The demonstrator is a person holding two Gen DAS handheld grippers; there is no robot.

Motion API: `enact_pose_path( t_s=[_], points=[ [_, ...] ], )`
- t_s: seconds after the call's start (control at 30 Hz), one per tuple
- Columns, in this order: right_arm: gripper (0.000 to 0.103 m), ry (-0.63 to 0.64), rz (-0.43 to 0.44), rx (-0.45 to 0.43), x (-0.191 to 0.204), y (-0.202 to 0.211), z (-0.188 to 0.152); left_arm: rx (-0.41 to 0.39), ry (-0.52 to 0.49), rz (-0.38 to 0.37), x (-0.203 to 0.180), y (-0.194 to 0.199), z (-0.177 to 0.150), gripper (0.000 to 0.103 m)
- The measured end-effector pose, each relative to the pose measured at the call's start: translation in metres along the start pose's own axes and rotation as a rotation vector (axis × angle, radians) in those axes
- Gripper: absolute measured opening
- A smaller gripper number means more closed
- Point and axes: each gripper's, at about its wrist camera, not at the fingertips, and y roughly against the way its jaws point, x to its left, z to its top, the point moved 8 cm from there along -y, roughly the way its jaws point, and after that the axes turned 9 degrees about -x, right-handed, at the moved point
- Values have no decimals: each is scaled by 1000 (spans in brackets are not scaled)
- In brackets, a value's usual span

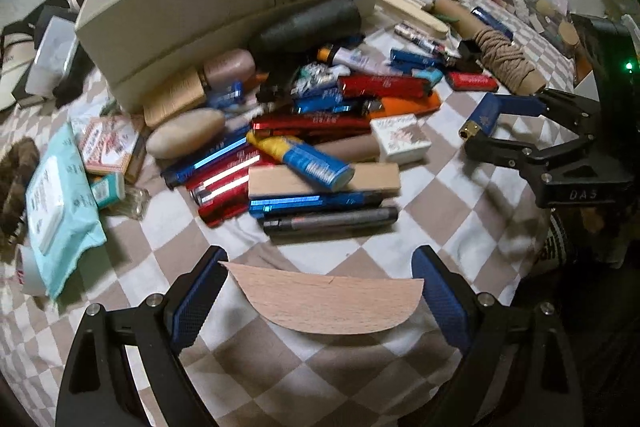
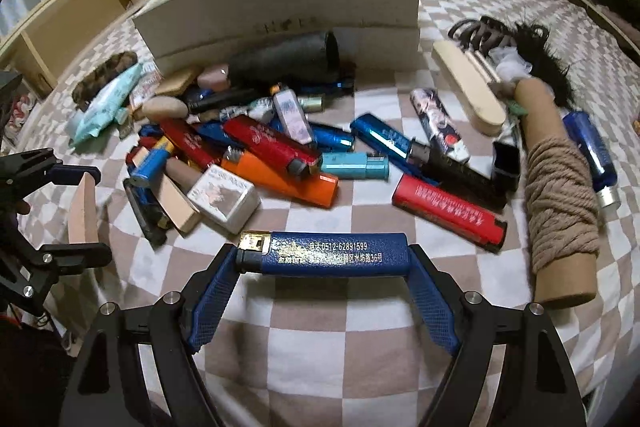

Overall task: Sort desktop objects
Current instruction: 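Lift the beige piece and blue lighter and carry both over the white box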

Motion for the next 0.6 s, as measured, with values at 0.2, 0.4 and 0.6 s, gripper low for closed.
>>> enact_pose_path(
  t_s=[0.2, 0.4, 0.6],
  points=[
    [83, -10, 14, -43, 1, 11, 10, -56, -28, 12, -15, 7, 21, 94],
    [83, -30, 9, -87, -9, 25, 28, -126, -21, -3, -23, 26, 47, 94],
    [83, -49, 12, -147, -17, 46, 51, -245, -11, -22, -23, 59, 81, 94]
  ],
)
